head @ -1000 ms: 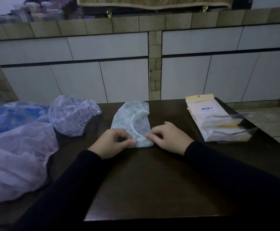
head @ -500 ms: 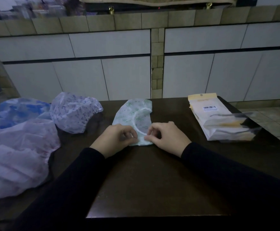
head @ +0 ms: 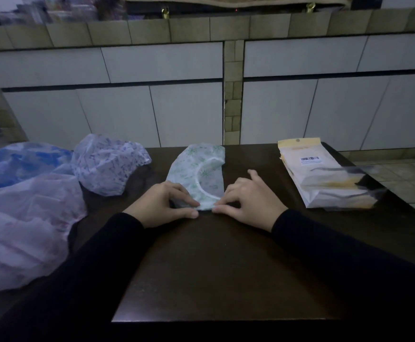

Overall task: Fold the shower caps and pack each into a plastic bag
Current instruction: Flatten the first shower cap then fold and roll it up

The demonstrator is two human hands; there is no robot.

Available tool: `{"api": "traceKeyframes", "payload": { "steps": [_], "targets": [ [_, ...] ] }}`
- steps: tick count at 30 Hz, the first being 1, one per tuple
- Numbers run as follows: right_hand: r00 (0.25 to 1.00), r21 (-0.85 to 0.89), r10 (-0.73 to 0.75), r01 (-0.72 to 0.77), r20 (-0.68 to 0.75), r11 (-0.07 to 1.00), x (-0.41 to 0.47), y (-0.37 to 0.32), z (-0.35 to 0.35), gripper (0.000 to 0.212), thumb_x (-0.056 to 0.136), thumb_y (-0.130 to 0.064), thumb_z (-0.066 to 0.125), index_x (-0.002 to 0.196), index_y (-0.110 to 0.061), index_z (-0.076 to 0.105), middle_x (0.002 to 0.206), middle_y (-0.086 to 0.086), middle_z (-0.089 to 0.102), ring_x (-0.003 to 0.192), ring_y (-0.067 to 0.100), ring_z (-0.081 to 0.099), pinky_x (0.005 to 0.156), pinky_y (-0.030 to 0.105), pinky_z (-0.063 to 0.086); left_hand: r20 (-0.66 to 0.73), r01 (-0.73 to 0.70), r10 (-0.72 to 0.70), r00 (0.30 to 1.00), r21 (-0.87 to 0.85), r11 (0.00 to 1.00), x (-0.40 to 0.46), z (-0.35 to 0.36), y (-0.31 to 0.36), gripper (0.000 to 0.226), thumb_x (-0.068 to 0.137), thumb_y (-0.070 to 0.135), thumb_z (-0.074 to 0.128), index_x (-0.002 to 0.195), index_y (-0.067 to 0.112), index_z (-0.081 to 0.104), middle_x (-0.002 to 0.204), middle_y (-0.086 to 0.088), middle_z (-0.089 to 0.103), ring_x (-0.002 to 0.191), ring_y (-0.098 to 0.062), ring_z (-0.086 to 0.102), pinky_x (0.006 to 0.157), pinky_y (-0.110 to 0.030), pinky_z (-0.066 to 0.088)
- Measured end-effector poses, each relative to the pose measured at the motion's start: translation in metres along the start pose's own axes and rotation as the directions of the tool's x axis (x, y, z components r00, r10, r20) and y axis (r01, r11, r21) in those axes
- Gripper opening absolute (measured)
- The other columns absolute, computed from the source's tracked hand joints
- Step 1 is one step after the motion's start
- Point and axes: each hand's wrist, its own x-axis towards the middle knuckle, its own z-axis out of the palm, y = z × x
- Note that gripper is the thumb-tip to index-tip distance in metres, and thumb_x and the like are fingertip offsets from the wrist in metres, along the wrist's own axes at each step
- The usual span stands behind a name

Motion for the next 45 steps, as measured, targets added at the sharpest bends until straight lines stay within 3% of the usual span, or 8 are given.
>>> {"api": "traceKeyframes", "payload": {
  "steps": [6,15,20,24,28,30,37,45],
  "targets": [
    [0.991,0.104,0.124,-0.118,-0.057,0.988,0.01,-0.002,0.006,0.033,0.093,-0.053,0.049,0.102,-0.032,0.072,0.093,-0.014,0.071,0.076,-0.001,0.05,0.109,0.041,0.027,-0.056,0.052,-0.052,0.997,-0.013,0.999,0.0,0.002,0.003,0.002,0.081,0.042,0.07,0.08,0.043,0.068,0.085,0.017,0.068,0.082,0.003,0.059,0.068,-0.012,0.041],
    [0.94,0.253,0.333,-0.339,0.067,0.906,0.023,-0.001,0.012,0.028,0.094,-0.048,0.05,0.098,-0.027,0.069,0.081,-0.014,0.059,0.082,0.007,0.055,0.103,0.037,0.033,-0.128,0.143,-0.121,0.984,0.175,0.974,0.01,0.01,0.01,0.028,0.092,0.041,0.059,0.065,0.037,0.051,0.064,0.014,0.056,0.062,0.0,0.055,0.058,-0.02,0.035],
    [0.933,0.147,0.358,-0.357,0.016,0.923,0.025,-0.009,0.018,0.028,0.094,-0.044,0.045,0.088,-0.024,0.064,0.074,-0.009,0.058,0.077,0.011,0.056,0.104,0.043,0.029,-0.14,0.224,-0.212,0.967,0.072,0.972,0.015,0.012,0.01,0.016,0.086,0.041,0.066,0.084,0.035,0.051,0.073,0.006,0.066,0.067,-0.004,0.06,0.062,-0.021,0.045],
    [0.942,0.09,0.328,-0.322,-0.066,0.942,0.021,-0.011,0.022,0.023,0.093,-0.049,0.046,0.092,-0.032,0.061,0.081,-0.012,0.055,0.086,0.01,0.053,0.1,0.045,0.032,-0.193,0.153,-0.116,0.974,0.189,0.97,0.01,0.012,0.009,0.013,0.085,0.04,0.068,0.08,0.032,0.059,0.075,0.009,0.06,0.065,-0.003,0.055,0.059,-0.015,0.038],
    [0.964,0.087,0.206,-0.194,-0.167,0.977,0.018,-0.008,0.02,0.014,0.092,-0.044,0.053,0.099,-0.034,0.06,0.104,-0.013,0.052,0.099,0.009,0.049,0.101,0.042,0.031,-0.19,0.006,0.015,0.982,0.114,0.993,0.005,0.007,-0.002,0.008,0.081,0.035,0.074,0.081,0.038,0.067,0.087,0.018,0.053,0.066,-0.004,0.055,0.065,-0.018,0.045],
    [0.979,0.047,0.131,-0.126,-0.153,0.991,0.017,-0.007,0.018,0.014,0.094,-0.041,0.053,0.1,-0.034,0.064,0.106,-0.014,0.058,0.103,0.01,0.051,0.108,0.045,0.023,-0.176,0.012,0.008,0.984,0.108,0.994,0.006,0.006,-0.005,0.005,0.081,0.036,0.074,0.085,0.034,0.074,0.087,0.018,0.054,0.069,-0.002,0.055,0.066,-0.017,0.041],
    [0.992,0.004,0.116,-0.116,0.046,0.993,0.016,0.003,0.01,0.04,0.091,-0.06,0.044,0.121,-0.04,0.063,0.123,-0.02,0.058,0.119,0.009,0.044,0.114,0.055,0.004,-0.103,0.026,-0.011,0.995,0.143,0.989,0.001,0.001,-0.01,0.052,0.066,0.068,0.062,0.102,0.032,0.075,0.095,0.021,0.06,0.085,-0.002,0.059,0.073,-0.018,0.047],
    [0.989,0.05,0.146,-0.147,0.03,0.988,0.018,0.005,0.011,0.035,0.091,-0.057,0.048,0.118,-0.041,0.064,0.12,-0.018,0.06,0.115,0.01,0.046,0.113,0.053,0.015,-0.088,0.111,-0.109,0.99,0.018,0.994,0.002,0.001,-0.013,0.029,0.075,0.05,0.071,0.1,0.036,0.074,0.095,0.019,0.059,0.085,0.006,0.056,0.072,-0.008,0.038]
  ]
}}
